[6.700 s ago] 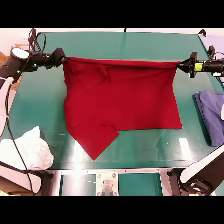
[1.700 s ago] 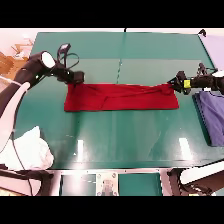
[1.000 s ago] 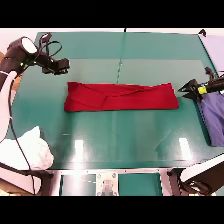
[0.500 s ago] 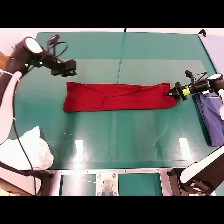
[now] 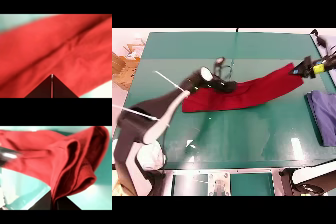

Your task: Fold the shirts.

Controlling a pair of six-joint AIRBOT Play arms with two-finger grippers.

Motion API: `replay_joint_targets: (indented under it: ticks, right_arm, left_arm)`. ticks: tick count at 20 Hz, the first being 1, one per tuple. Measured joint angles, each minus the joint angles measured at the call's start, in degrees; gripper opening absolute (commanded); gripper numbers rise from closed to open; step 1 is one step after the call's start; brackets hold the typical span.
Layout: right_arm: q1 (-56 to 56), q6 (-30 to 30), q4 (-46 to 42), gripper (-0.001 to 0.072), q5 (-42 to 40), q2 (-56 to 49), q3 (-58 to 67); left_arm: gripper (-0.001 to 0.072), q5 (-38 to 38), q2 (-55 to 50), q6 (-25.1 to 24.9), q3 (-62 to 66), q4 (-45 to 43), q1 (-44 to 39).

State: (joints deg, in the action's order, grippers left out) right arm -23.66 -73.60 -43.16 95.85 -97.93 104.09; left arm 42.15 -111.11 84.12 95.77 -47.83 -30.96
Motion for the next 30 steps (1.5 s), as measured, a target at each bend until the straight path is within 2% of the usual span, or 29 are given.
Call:
replay_joint_targets:
  ticks: [6,8,10,13,16,19,21,25,26,27,28,29,30]
  right_arm:
    - [0.8,-0.8,4.8,0.0016,1.5,6.6,1.7]
    - [0.8,-0.8,5.1,0.0016,1.6,7.3,1.8]
    - [0.9,-0.9,5.0,0.0016,1.6,7.6,1.8]
    - [1.7,-1.3,5.0,0.0016,1.6,7.8,1.8]
    - [4.7,-2.9,5.1,0.0016,0.7,8.0,1.7]
    - [11.5,-5.7,5.2,0.0017,-3.5,8.0,0.5]
    - [18.1,-7.3,5.2,0.0016,-9.2,8.0,-1.8]
    - [34.5,-9.4,5.2,0.0017,-27.2,5.6,-7.8]
    - [38.7,-9.7,5.3,0.0054,-32.2,4.0,-8.7]
    - [43.2,-9.9,5.5,0.0245,-37.2,1.8,-9.4]
    - [47.6,-9.9,5.9,0.0474,-42.4,-0.8,-9.8]
    - [51.3,-10.0,6.0,0.0525,-46.7,-3.3,-10.2]
    - [54.5,-10.3,6.4,0.0525,-50.5,-5.6,-10.4]
  left_arm:
    - [0.0018,-10.2,-7.1,-1.5,3.7,10.2,-8.5]
    - [0.0018,-10.9,-8.2,-1.7,5.5,11.5,-9.0]
    - [0.0017,-8.5,-8.7,-2.6,8.0,11.9,-8.0]
    - [0.0017,3.5,-9.0,-3.3,14.1,9.8,-3.3]
    - [0.0017,20.7,-8.7,-0.8,21.0,4.4,4.1]
    - [0.0017,34.4,-5.8,1.0,23.8,-0.4,12.7]
    - [0.0017,40.4,-3.3,1.3,24.5,-3.3,18.2]
    - [0.0017,45.7,2.0,1.1,25.0,-7.2,28.4]
    - [0.0017,46.3,3.1,0.9,25.0,-7.3,30.7]
    - [0.0017,46.9,3.9,0.6,24.9,-7.9,32.8]
    - [0.0017,47.6,4.3,0.4,24.6,-8.2,34.4]
    - [0.0018,48.3,4.8,0.1,24.2,-8.5,36.1]
    - [0.0017,48.7,5.3,-0.1,23.7,-8.5,37.3]
